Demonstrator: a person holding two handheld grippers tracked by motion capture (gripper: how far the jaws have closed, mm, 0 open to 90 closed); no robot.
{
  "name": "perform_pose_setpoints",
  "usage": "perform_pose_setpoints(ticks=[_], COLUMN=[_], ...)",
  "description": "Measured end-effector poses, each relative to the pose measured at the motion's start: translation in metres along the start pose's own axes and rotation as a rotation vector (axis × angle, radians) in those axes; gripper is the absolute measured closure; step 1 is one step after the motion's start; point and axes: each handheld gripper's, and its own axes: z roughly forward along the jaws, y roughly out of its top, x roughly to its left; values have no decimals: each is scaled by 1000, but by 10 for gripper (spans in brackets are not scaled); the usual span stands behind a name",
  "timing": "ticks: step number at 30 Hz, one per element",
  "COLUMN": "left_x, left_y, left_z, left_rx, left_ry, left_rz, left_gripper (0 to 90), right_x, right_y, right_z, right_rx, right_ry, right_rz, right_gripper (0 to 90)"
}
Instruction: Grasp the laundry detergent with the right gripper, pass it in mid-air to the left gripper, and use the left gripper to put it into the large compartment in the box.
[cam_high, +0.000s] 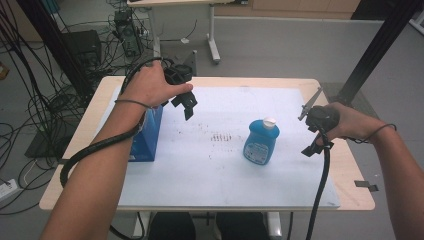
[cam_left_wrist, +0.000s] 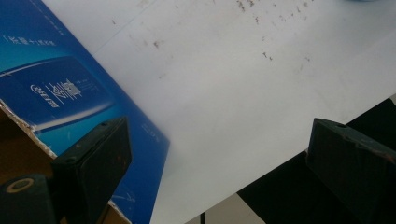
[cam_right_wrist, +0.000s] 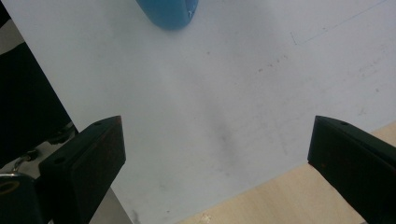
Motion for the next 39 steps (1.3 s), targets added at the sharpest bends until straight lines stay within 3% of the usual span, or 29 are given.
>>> perform_pose_setpoints(ticks=[21, 27, 37, 39], left_x=[2, 0, -1, -2], left_y=[-4, -2, -2, -4], left_z=[-2, -1, -4, -4], left_rx=[-7, 4, 1, -6], left_ry=[-6, 0, 2, 1], left_rz=[-8, 8, 9, 0], left_gripper=[73, 73, 72, 72], right_x=[3, 6, 9, 10], right_y=[-3, -8, -27, -37], right_z=[-3, -4, -7, -5], right_rx=[-10, -22, -72, -103], right_ry=[-6, -10, -5, -1], right_rz=[4, 4, 25, 39], right_gripper=[42, 43, 43, 45])
